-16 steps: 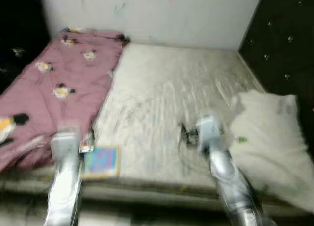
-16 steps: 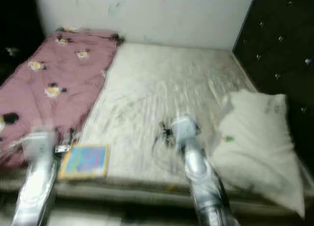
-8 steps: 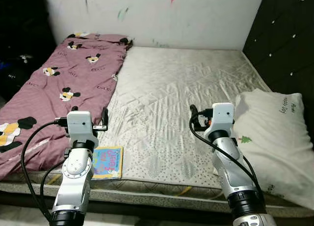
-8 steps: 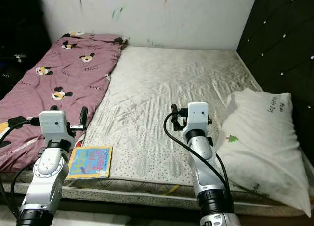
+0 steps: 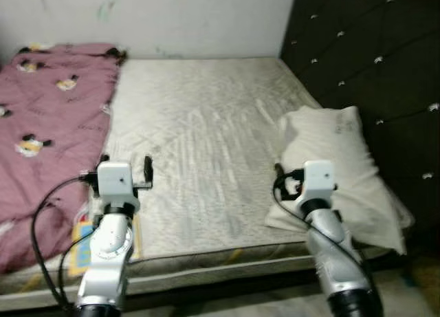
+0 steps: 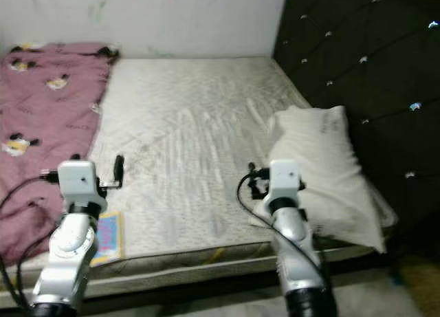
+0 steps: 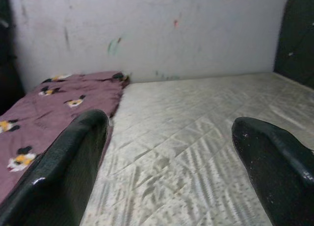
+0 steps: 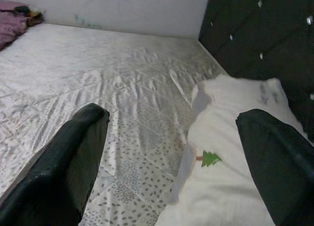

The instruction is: Clean up the room

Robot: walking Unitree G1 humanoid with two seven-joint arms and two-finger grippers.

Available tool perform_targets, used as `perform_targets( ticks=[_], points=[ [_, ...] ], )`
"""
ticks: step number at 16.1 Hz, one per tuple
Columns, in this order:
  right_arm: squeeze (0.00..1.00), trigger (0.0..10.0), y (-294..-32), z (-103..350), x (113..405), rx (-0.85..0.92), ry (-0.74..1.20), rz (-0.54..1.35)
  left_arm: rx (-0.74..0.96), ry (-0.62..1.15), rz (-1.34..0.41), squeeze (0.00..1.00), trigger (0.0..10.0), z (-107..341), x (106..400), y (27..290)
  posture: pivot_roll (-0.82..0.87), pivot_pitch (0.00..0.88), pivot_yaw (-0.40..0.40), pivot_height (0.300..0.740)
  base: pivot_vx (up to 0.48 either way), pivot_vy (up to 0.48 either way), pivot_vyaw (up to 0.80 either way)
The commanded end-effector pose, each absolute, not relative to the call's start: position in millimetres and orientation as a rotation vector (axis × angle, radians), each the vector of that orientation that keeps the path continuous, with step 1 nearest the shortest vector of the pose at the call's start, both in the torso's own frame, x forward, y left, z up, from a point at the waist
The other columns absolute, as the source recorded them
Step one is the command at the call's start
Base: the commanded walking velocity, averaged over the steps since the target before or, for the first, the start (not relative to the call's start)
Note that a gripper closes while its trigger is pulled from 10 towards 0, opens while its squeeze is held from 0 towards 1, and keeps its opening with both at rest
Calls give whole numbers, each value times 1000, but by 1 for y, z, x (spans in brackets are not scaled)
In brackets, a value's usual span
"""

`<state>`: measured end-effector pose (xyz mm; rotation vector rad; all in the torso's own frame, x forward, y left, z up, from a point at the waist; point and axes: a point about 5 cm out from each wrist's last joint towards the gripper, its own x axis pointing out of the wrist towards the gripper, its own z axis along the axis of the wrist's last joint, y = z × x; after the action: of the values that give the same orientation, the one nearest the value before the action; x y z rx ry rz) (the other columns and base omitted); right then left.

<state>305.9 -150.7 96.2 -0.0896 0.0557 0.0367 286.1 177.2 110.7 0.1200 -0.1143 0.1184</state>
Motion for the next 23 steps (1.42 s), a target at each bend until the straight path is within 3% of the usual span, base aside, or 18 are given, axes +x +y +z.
perform_targets(
  ticks=[1,6,17,23],
  points=[
    [0,10000,-140,102,307,-98,26,76,125,-122,108,0,10000,114,287,177,16,17,-13,740,0,0,0],
    [0,10000,-138,105,309,-130,9,95,94,-111,89,0,10000,112,283,166,6,11,-12,740,0,0,478],
    [0,10000,-143,105,313,-161,16,72,70,-97,58,0,10000,110,285,160,0,27,-18,740,0,0,0],
    [0,10000,-143,105,314,-173,15,72,72,-101,49,0,10000,112,289,158,-4,33,-14,740,0,-331,0]
  ],
)
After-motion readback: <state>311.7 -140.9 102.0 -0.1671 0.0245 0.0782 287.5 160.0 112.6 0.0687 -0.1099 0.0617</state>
